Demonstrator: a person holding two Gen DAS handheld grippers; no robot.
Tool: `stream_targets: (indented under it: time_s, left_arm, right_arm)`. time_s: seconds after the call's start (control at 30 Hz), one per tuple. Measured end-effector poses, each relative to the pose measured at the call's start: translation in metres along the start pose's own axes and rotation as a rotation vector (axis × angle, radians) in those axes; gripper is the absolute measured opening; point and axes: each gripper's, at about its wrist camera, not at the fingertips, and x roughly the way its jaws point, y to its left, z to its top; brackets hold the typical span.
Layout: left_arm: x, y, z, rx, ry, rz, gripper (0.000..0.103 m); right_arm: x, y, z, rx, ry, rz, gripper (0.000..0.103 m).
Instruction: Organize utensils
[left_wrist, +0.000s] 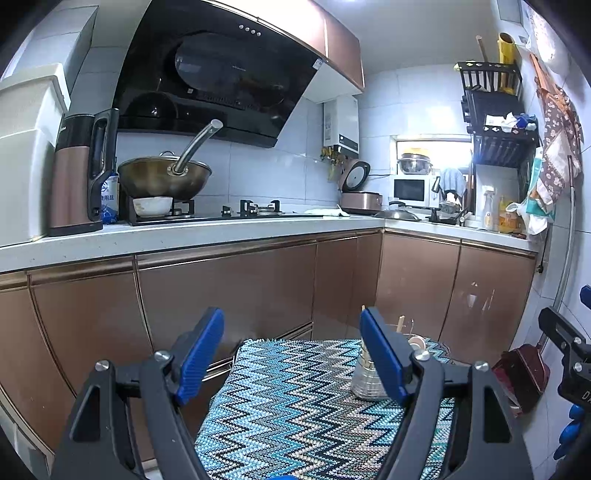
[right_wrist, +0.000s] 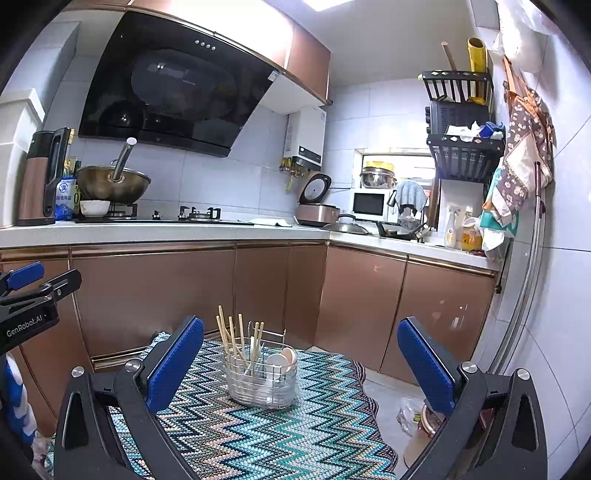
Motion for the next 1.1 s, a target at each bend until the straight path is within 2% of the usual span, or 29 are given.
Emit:
stream_targets:
  time_s: [1.1]
  left_arm:
    - [-0.0030,-0.0039,-0.0040,0.020,0.010,-0.008,0.075]
  right_arm:
    - [-0.0037,0.0035,-0.0047,0.004,0.001,0.001,0.103]
